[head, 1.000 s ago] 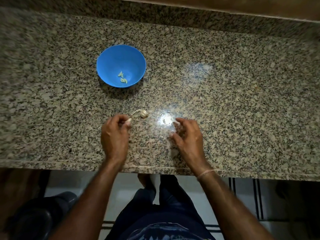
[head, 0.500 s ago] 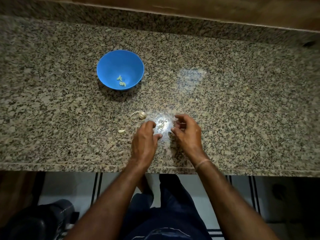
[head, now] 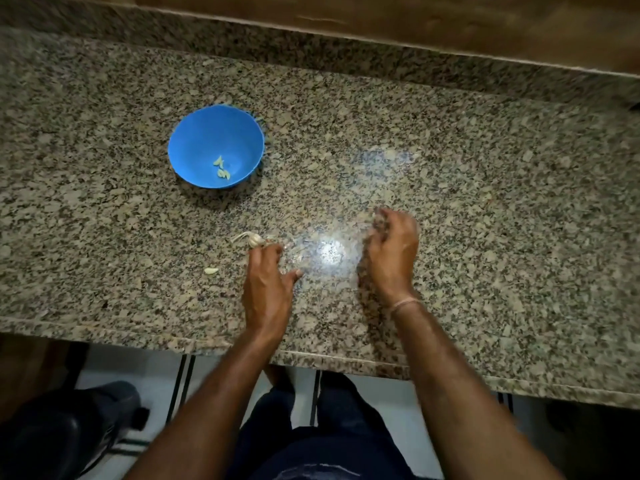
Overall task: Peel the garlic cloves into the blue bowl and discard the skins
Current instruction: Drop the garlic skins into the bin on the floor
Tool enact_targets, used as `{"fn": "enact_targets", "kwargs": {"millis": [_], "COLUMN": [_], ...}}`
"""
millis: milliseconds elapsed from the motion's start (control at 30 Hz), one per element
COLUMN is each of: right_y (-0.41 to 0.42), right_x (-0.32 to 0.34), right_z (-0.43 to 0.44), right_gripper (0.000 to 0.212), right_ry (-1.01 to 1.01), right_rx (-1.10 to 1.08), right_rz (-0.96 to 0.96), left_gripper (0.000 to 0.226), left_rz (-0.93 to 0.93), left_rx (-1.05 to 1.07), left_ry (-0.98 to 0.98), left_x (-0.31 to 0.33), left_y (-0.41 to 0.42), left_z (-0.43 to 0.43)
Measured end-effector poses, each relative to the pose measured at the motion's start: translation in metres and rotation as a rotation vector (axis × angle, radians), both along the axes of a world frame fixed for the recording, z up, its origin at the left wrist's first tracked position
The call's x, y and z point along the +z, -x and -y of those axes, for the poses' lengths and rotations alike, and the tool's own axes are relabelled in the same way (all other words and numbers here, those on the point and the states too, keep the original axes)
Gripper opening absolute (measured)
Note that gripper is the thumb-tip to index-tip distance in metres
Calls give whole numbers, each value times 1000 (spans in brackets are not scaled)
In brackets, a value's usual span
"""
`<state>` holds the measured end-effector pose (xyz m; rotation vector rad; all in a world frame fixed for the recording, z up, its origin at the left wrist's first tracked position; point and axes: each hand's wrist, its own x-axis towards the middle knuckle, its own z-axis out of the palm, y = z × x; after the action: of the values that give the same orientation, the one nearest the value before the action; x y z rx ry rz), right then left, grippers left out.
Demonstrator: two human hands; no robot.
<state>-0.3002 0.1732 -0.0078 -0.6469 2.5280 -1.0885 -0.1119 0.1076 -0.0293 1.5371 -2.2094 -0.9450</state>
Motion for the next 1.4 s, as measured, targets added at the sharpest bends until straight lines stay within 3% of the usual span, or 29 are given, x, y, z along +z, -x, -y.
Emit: {"fn": "enact_targets", "kwargs": {"millis": [133, 300, 400, 600, 733, 900, 1000, 1133, 1267, 1333, 1400], "right_y": [10, -51, -41, -12, -14, -19, -33, -69, -66, -52, -44], "right_x": [-15, -15, -7, -4, 1, -1, -2, -7, 1, 0, -8], "right_z": [7, 15, 5, -19, -16, 1, 17, 37, 48, 50, 56], "right_gripper": [53, 40, 43, 41, 43, 38, 24, 29, 21, 30, 63], "right_ry": [-138, 37, 89, 96, 70, 12, -8, -22, 86, 96, 32], "right_rx": [163, 474, 439, 407, 470, 560, 606, 705, 534, 626, 877], "right_rz": [-192, -53, 96, 212, 211, 56, -4, -6, 226, 249, 60], "left_gripper": [52, 56, 47, 26, 16, 6, 12, 14, 11, 8, 8], "left_rz": [-13, 20, -5, -62, 5, 56, -85, -235, -257, -267, -286], "left_rx": [70, 68, 76, 99, 106, 70, 232, 465, 565, 590, 597], "left_ry": [-18, 31, 37, 51, 98, 127, 38, -88, -111, -119, -123], "left_x": [0, -1, 2, 0, -2, -3, 2, 13, 20, 20, 18], "left_y": [11, 23, 32, 36, 38, 37, 24, -6, -21, -25, -28], "left_z": [3, 5, 9, 7, 11, 12, 2, -14, -16, -15, -14]}}
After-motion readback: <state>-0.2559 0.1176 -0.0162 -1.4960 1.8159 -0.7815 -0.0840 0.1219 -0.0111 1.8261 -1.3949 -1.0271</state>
